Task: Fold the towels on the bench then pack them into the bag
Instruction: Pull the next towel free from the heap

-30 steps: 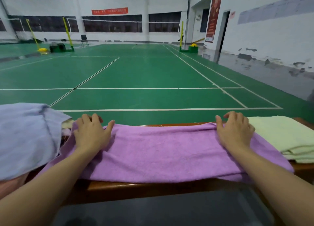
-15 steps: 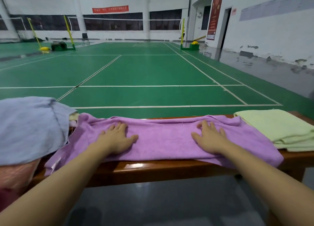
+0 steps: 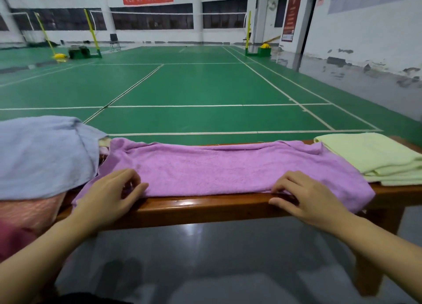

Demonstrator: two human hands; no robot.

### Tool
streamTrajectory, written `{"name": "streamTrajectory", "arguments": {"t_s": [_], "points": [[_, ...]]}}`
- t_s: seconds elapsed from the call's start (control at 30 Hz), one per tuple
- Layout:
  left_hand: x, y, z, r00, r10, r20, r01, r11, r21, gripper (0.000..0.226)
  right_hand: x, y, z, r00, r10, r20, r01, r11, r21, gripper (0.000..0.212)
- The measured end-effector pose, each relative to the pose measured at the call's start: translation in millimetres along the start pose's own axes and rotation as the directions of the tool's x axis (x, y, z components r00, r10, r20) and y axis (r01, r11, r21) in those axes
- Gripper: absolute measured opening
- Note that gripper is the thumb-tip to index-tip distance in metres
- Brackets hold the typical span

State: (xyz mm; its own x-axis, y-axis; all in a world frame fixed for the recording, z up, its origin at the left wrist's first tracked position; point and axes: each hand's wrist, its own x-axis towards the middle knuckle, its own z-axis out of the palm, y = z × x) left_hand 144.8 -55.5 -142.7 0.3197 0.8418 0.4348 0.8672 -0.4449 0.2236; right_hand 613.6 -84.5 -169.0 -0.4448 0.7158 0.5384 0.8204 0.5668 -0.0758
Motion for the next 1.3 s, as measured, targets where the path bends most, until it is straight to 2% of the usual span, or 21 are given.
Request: {"name": "streamTrajectory", "arguments": {"t_s": [0.1, 0.2, 0.33, 0.53, 0.63, 0.73, 0.83, 1.07, 1.2, 1.3], "points": [[-10.7, -9.3, -8.4, 1.0, 0.003, 0.011, -0.002, 0.998, -0.058, 0.037, -0.3, 2.0, 1.5, 1.0, 0.012, -0.009, -0.012, 1.0, -0.003, 0.039], [-24.8, -25.0, -15.2, 0.998, 0.05, 0.027, -0.05, 0.999, -0.005, 0.041, -8.0, 4.7, 0.8, 0.998, 0.037, -0.042, -0.039, 0.999, -0.038, 0.047], [-42.0, -50.8, -21.9, 0.993, 0.098, -0.063, -0.097, 0.995, 0.02, 0.049, -12.1, 8.6, 1.3, 0.996, 0.048, -0.079, -0.053, 0.997, -0.058, 0.054], [-49.6, -60.4, -22.7, 0.981, 0.184, -0.053, -0.185, 0.983, -0.012, 0.045, -10.8, 6.9, 1.0, 0.992, 0.055, -0.117, -0.052, 0.998, 0.025, 0.047], [-49.3, -62.3, -24.2, 0.99, 0.129, -0.05, -0.133, 0.988, -0.083, 0.041, -11.4, 6.4, -0.5, 0.991, 0.062, -0.12, -0.05, 0.994, 0.101, 0.041], [-46.7, -61.5, -29.1, 0.998, 0.051, -0.044, -0.058, 0.979, -0.194, 0.024, -12.3, 6.8, -1.0, 0.988, 0.07, -0.138, -0.047, 0.986, 0.161, 0.035], [-42.4, -60.0, -27.1, 1.0, 0.015, -0.022, -0.019, 0.981, -0.191, 0.006, -12.4, 9.0, 2.6, 0.987, 0.071, -0.143, -0.045, 0.983, 0.177, 0.033], [-37.3, -54.2, -18.3, 0.998, -0.064, -0.022, 0.059, 0.978, -0.198, 0.019, -10.8, 8.6, 8.0, 0.985, 0.119, -0.127, -0.097, 0.982, 0.164, 0.045], [-38.6, -45.1, -19.5, 0.991, -0.128, -0.041, 0.116, 0.968, -0.221, 0.005, -8.5, 3.4, 10.1, 0.985, 0.108, -0.132, -0.097, 0.991, 0.091, 0.04], [-44.0, -38.7, -19.3, 0.99, -0.066, -0.121, 0.047, 0.987, -0.156, 0.019, -6.4, 0.9, 13.7, 0.984, 0.09, -0.153, -0.086, 0.996, 0.03, 0.038]]}}
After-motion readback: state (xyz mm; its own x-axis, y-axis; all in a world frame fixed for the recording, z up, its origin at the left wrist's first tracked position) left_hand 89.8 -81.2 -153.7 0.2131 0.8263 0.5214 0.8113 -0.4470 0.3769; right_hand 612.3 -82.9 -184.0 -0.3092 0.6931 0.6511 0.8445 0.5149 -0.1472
